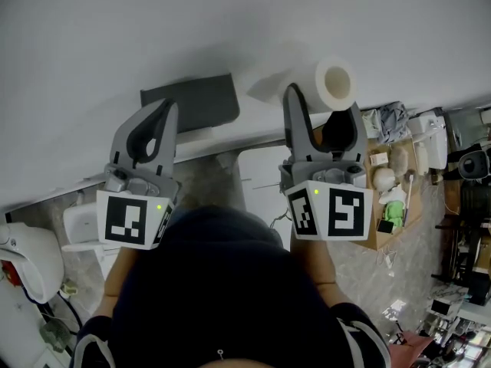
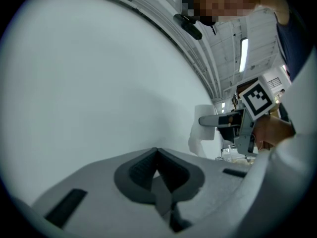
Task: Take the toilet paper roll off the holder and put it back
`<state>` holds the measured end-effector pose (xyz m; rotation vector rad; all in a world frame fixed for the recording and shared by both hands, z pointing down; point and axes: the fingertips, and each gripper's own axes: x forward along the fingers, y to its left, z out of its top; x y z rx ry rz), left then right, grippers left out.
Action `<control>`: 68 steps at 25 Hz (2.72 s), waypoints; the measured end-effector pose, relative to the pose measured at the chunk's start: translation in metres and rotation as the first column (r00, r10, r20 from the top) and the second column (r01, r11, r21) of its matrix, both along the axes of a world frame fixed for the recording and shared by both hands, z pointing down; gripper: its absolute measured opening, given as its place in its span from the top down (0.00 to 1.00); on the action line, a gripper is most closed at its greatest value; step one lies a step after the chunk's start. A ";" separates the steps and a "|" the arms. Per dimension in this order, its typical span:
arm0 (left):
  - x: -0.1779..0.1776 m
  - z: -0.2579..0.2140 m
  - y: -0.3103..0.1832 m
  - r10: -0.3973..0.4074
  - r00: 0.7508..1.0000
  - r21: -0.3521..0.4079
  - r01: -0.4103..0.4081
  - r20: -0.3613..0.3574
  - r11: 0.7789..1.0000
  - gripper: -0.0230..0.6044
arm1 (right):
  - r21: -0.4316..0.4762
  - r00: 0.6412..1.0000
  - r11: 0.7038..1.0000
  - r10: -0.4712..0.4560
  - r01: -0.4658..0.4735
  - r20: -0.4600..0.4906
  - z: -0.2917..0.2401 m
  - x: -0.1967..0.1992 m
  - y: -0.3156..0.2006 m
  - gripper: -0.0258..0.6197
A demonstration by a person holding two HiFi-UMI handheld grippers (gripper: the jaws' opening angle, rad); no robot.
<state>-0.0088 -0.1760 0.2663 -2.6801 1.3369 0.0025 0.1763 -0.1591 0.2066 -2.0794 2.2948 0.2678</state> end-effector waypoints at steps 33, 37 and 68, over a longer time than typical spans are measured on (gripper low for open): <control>0.067 0.000 0.016 -0.047 0.999 0.017 0.047 0.013 0.999 0.96 | -0.043 0.997 0.996 0.078 -0.078 0.007 0.031 0.115 0.019 0.51; 0.068 -0.002 0.017 -0.040 0.999 0.022 0.040 0.011 0.999 0.96 | -0.058 0.996 0.994 0.089 -0.089 0.005 0.038 0.119 0.022 0.51; 0.032 -0.010 -0.001 -0.043 0.999 0.025 0.043 0.011 0.999 0.96 | -0.069 0.997 0.995 0.070 -0.071 -0.010 0.057 0.084 0.001 0.51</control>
